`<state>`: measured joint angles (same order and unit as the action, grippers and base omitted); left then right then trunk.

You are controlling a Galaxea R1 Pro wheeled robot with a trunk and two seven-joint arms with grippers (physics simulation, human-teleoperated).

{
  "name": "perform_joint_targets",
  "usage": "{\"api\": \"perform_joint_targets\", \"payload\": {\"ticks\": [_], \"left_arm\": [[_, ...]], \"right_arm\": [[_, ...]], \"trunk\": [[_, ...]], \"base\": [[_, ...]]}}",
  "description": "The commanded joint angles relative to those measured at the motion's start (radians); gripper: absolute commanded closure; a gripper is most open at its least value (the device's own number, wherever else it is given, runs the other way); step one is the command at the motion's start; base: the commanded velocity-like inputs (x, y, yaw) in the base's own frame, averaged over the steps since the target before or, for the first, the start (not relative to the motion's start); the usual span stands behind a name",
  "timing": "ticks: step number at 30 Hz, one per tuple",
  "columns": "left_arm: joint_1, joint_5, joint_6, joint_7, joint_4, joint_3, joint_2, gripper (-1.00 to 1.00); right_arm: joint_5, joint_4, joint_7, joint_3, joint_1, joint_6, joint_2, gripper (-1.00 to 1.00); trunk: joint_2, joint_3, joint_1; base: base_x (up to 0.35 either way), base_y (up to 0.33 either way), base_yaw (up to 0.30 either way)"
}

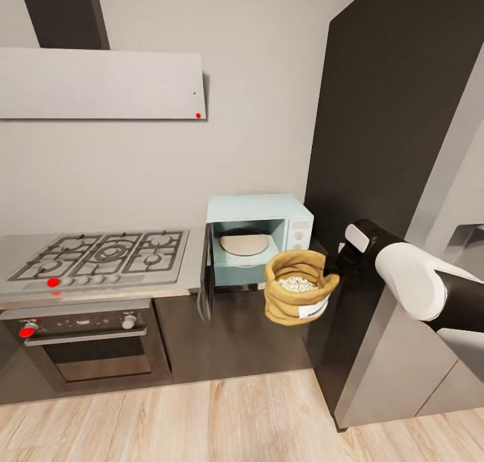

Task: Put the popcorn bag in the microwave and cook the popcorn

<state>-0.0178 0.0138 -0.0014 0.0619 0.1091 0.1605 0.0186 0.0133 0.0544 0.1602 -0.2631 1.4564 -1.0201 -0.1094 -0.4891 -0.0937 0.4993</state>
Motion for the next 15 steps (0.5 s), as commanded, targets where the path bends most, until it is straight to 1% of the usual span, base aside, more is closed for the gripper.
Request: {"api": "perform_joint_targets", "payload": {"ticks": [1,2,3,4,5,6,7,8,9,10,12,15], "left_arm": [[-0.001,0.002,0.000,0.001,0.000,0.004,0.000,-1.00],[-0.001,0.002,0.000,0.001,0.000,0.004,0.000,-1.00],[-0.001,0.002,0.000,0.001,0.000,0.004,0.000,-1.00],[-0.001,0.002,0.000,0.001,0.000,0.004,0.000,-1.00],[-0.001,0.002,0.000,0.001,0.000,0.004,0.000,-1.00],[-0.001,0.002,0.000,0.001,0.000,0.004,0.000,-1.00],[-0.001,0.002,0.000,0.001,0.000,0.004,0.000,-1.00],[-0.001,0.002,0.000,0.001,0.000,0.004,0.000,-1.00],[-0.001,0.002,0.000,0.001,0.000,0.004,0.000,-1.00],[-0.001,0.002,0.000,0.001,0.000,0.004,0.000,-1.00],[-0.001,0.002,0.000,0.001,0.000,0.004,0.000,-1.00],[-0.001,0.002,0.000,0.001,0.000,0.004,0.000,-1.00]], "right_arm": [[0.001,0.001,0.008,-0.017,0.001,-0.003,0.001,1.00],[0.001,0.001,0.039,-0.070,0.001,-0.003,0.001,1.00],[0.001,0.001,0.115,-0.170,0.001,-0.002,0.002,1.00],[0.000,0.002,0.192,-0.259,0.001,-0.001,0.003,1.00],[0.000,0.002,0.251,-0.321,0.001,0.000,0.006,1.00],[-0.002,0.002,0.343,-0.410,0.001,0.002,0.015,1.00],[-0.003,0.002,0.402,-0.465,0.001,0.004,0.023,1.00],[-0.007,0.002,0.480,-0.541,0.001,0.006,0.030,1.00],[-0.013,0.002,0.538,-0.601,0.001,0.008,0.036,1.00],[-0.017,0.002,0.580,-0.642,0.001,0.021,0.045,1.00],[-0.020,0.002,0.622,-0.673,0.001,0.058,0.058,1.00],[-0.023,0.002,0.682,-0.687,0.001,0.108,0.067,1.00]], "trunk": [[-0.002,-0.002,0.000],[-0.002,-0.002,0.000],[-0.002,-0.002,0.000],[-0.002,-0.002,0.000],[-0.002,-0.002,0.000],[-0.002,-0.002,0.000],[-0.002,-0.002,0.000],[-0.002,-0.002,0.000],[-0.002,-0.002,0.000],[-0.002,-0.002,0.000],[-0.002,-0.002,0.000],[-0.002,-0.002,0.000]], "base": [[0.000,0.000,0.000],[0.000,0.000,0.000],[0.000,0.000,0.000],[0.000,0.000,0.000],[0.000,0.000,0.000],[0.000,0.000,0.000],[0.000,0.000,0.000],[0.000,0.000,0.000],[0.000,0.000,0.000],[0.000,0.000,0.000],[0.000,0.000,0.000],[0.000,0.000,0.000]]}}
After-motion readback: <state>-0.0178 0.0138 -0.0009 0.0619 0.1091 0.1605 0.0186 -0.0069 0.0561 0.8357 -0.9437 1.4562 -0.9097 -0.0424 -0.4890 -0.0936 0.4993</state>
